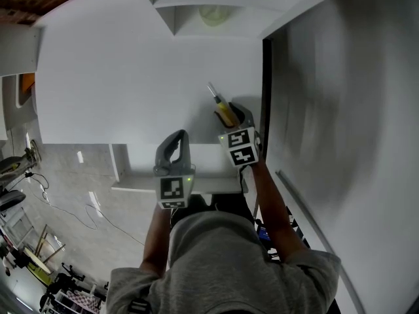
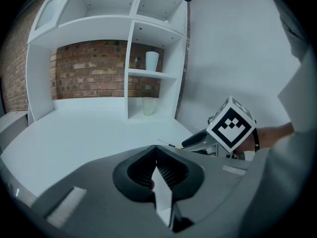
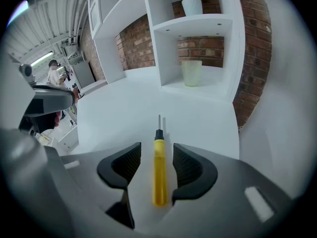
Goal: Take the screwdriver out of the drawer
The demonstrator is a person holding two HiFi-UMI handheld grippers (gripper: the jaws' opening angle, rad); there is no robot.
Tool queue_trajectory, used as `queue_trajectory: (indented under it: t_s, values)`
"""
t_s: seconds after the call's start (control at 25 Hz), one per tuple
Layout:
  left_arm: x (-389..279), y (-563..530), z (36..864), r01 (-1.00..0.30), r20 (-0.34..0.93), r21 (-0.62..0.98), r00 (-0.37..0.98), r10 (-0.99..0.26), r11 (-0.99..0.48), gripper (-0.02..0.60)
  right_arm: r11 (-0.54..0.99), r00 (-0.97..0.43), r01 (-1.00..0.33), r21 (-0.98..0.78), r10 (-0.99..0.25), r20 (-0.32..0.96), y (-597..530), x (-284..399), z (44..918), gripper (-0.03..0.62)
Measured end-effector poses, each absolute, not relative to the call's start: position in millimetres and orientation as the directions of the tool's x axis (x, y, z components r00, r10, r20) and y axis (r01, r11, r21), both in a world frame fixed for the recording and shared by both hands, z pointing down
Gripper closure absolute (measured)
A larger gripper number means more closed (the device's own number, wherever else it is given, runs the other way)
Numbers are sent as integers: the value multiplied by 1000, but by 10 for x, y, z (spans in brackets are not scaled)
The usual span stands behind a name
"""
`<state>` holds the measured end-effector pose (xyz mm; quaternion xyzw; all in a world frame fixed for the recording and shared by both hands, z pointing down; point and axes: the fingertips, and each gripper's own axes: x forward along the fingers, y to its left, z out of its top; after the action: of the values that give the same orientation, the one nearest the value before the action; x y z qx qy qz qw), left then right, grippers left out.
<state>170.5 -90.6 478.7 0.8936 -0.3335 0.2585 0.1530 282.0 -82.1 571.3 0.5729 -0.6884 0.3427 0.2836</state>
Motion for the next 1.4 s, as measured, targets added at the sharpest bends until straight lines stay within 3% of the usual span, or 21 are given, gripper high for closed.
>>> queue_trajectory:
  t_s: [0.44,1.4]
  values:
    - [1630,-776,4466,-639,510,71,683,-523,-766,569,80,-120,-993,-90,-673,730,-685,2759,5223,412]
    - [1183,-201,3299,-536,304,24,808,-505,-844,569,-193,128,-978,-85,-863,490,221,2350,3676,539]
